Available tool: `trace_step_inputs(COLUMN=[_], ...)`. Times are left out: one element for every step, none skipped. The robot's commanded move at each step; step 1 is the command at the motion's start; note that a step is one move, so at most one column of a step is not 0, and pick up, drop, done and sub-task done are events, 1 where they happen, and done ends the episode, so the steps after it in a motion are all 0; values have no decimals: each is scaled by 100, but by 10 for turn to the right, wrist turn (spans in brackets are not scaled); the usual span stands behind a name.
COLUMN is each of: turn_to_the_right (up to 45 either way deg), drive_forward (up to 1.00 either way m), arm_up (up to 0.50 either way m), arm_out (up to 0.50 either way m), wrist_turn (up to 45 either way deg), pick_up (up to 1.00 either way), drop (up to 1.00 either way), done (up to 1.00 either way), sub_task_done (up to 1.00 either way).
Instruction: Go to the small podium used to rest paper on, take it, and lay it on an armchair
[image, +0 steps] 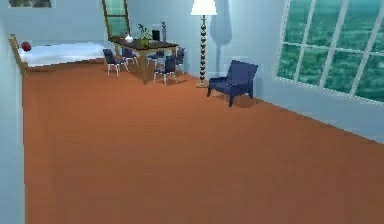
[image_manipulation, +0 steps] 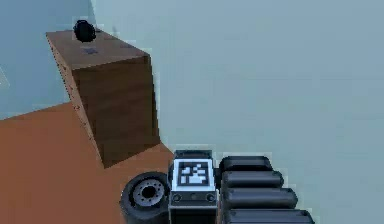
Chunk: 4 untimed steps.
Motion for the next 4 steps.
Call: trace_step_inputs(turn_to_the_right=[0, 0, -30, 0], drive_forward=[100, 100, 0, 100], arm_up=[0, 0, 0, 0], arm_out=[0, 0, 0, 0], wrist_turn=[0, 0, 0, 0], pick_up=[0, 0, 0, 0], drop=[0, 0, 0, 0], done=[0, 0, 0, 0], sub_task_done=[0, 0, 0, 0])
